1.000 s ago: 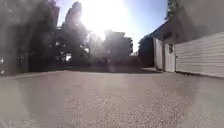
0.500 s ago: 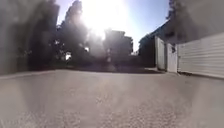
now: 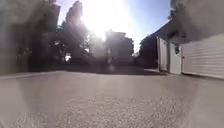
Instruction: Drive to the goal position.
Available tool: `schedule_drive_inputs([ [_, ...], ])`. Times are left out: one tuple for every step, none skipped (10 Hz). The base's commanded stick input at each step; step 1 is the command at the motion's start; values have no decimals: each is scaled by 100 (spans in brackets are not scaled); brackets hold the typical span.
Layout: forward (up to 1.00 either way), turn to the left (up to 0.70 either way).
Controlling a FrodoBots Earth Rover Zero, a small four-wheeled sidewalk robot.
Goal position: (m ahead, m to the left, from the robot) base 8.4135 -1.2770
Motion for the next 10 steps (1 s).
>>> schedule_drive_inputs([
  [70, 0],
  [70, 0],
  [70, 0],
  [70, 0],
  [70, 0],
  [70, 0],
  [70, 0],
  [70, 0],
  [70, 0],
  [70, 0],
])
